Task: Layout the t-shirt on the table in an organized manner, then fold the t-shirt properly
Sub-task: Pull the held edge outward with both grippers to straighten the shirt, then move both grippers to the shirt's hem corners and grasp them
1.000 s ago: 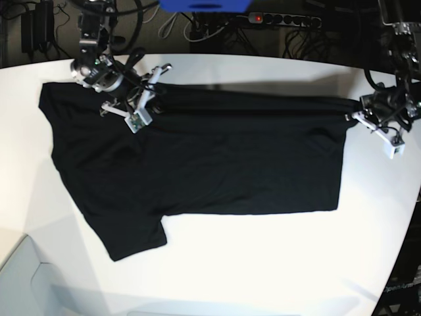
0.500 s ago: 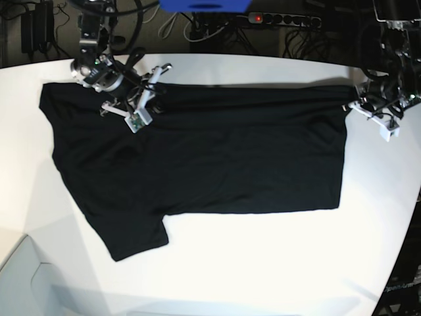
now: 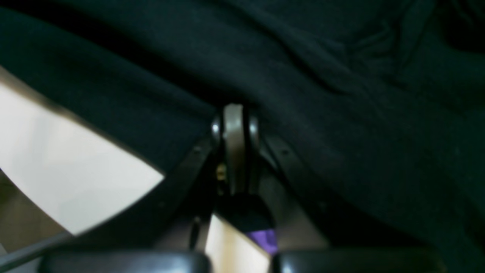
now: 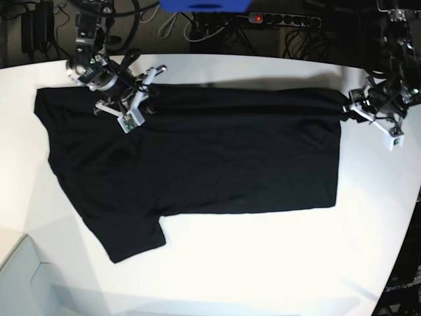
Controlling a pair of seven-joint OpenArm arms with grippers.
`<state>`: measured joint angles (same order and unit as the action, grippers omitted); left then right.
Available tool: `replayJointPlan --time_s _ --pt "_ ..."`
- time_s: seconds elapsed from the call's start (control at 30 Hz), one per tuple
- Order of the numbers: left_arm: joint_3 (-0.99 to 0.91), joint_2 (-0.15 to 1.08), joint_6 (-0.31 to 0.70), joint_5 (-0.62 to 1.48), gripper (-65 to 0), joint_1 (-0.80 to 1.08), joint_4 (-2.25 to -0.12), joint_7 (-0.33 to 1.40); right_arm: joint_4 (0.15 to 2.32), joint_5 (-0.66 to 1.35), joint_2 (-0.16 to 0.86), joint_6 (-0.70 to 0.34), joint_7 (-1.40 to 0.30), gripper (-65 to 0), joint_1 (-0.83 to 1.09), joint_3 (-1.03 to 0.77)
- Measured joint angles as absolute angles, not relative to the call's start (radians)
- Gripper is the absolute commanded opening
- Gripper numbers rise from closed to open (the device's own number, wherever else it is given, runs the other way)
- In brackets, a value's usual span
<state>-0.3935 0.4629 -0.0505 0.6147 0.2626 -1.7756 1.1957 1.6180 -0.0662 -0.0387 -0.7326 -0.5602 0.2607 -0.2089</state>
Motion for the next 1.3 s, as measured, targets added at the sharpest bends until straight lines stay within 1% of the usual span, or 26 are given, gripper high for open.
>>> replayJointPlan --time_s 0.1,0.17,0.23,0.37,0.47,0.53,0.7,0.8,0.9,1.0,1.1,1.17,1.3 --pt "-0.393 0.463 -0.050 0.615 -31.5 0.260 -1.800 1.193 1.660 -0.089 -0.036 -0.732 -0.595 -65.0 0.266 -0.208" --pt "-0.398 0.463 -0.050 0.615 -31.5 0.259 -1.800 1.195 1.701 -0.111 -0.033 -0.708 -0.644 -64.9 0.282 -0.210" --pt "-0.431 0.460 -0.049 0.619 -31.5 0.259 -1.800 1.196 1.745 -0.127 -0.033 -0.706 -0.697 -62.1 0.299 -0.209" --pt "-0.505 0.463 -0.052 0.609 -31.5 0.242 -1.800 1.197 1.815 -0.163 -0.032 -0.706 -0.788 -53.5 0.309 -0.207" --pt "-0.557 0.457 -0.052 0.615 -31.3 0.201 -1.798 1.196 1.847 -0.165 -0.031 -0.706 -0.808 -48.5 0.314 -0.211" --pt "-0.605 0.442 -0.052 0.610 -31.2 0.181 -1.797 1.193 1.854 -0.162 -0.030 -0.706 -0.806 -46.4 0.310 -0.213" --pt "-0.767 0.348 -0.057 0.600 -31.2 0.117 -1.763 1.196 1.882 -0.162 -0.030 -0.706 -0.805 -42.5 0.303 -0.214" --pt "-0.797 0.302 -0.061 0.589 -31.2 0.084 -1.732 1.196 1.921 -0.164 -0.030 -0.706 -0.804 -39.7 0.291 -0.216" --pt "-0.779 0.244 -0.060 0.594 -31.2 0.068 -1.726 1.193 1.925 -0.156 -0.031 -0.706 -0.801 -36.5 0.251 -0.227" --pt "-0.754 0.175 -0.060 0.595 -31.2 0.068 -1.726 1.193 1.924 -0.159 -0.027 -0.706 -0.802 -33.1 0.198 -0.286" --pt "-0.723 0.118 -0.067 0.585 -31.2 0.020 -1.706 1.201 1.905 -0.162 0.014 -0.707 -0.812 -31.0 0.121 -0.316" --pt "-0.693 0.111 -0.060 0.597 -31.2 -0.032 -1.677 1.191 1.847 -0.167 0.048 -0.704 -0.812 -31.0 0.042 -0.315" --pt "-0.623 0.107 -0.060 0.596 -31.2 -0.107 -1.600 1.185 1.617 -0.162 0.121 -0.701 -0.799 -31.0 -0.147 -0.312"
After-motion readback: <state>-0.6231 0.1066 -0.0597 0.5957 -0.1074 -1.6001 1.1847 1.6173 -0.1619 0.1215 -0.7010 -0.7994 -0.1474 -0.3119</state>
